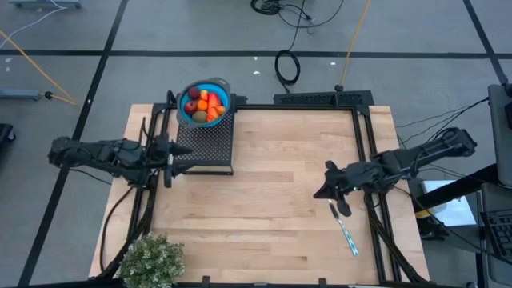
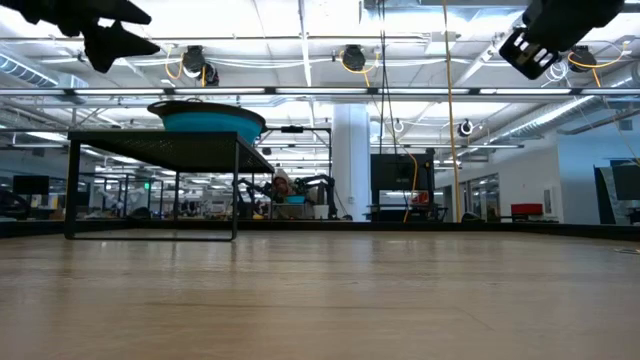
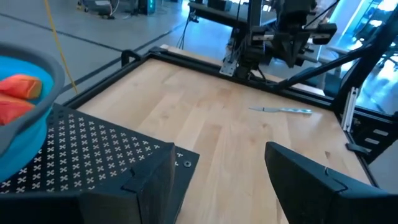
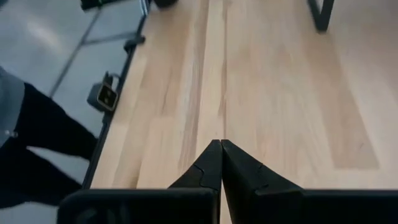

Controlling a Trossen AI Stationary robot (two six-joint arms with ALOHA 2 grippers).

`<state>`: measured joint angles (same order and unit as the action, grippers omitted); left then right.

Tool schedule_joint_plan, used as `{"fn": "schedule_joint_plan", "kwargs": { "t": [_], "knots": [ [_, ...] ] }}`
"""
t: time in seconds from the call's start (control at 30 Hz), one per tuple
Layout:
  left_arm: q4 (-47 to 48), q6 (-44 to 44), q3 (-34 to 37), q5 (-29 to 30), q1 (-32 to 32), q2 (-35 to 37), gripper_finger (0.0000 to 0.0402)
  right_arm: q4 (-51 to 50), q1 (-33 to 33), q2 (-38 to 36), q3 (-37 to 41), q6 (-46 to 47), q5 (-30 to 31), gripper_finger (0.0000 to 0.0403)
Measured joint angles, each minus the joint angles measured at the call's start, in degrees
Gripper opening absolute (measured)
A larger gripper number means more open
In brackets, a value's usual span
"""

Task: Pick & Place Fruit
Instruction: Put the white blue table knife on the shelf

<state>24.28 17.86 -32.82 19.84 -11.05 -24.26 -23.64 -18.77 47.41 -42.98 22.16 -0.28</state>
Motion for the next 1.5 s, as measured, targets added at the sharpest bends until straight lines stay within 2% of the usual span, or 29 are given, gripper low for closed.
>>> {"fn": "schedule_joint_plan", "kwargs": {
  "t": [0.2, 0.43, 0.63, 0.73, 1.2, 1.5],
  "knots": [
    [-1.1, -0.8, 4.1, 0.0, 0.0, 5.2, 0.0250, -8.6, -2.7, 6.9, -6.2, 4.4, -0.4, 0.0000],
    [-1.0, -0.9, 6.6, -0.2, 0.0, 9.8, 0.0250, -16.3, -5.1, 15.0, -13.3, 9.3, -6.8, 0.0000],
    [-0.5, -1.7, 8.0, -0.3, 0.0, 12.3, 0.0250, -21.1, -8.3, 21.4, -18.0, 17.8, -13.5, 0.0000],
    [-0.4, -1.8, 8.8, -0.3, 0.0, 13.4, 0.0250, -23.3, -10.5, 23.8, -19.5, 24.2, -15.3, 0.0000],
    [1.1, -5.4, 9.1, -3.1, 0.0, 16.2, 0.0250, -22.5, -25.5, 28.9, -19.6, 62.5, -15.0, 0.0000],
    [3.2, -5.3, 9.1, -3.9, 0.0, 17.3, 0.0250, -20.8, -31.8, 31.9, -19.5, 80.1, -14.9, 0.0000]
  ]
}}
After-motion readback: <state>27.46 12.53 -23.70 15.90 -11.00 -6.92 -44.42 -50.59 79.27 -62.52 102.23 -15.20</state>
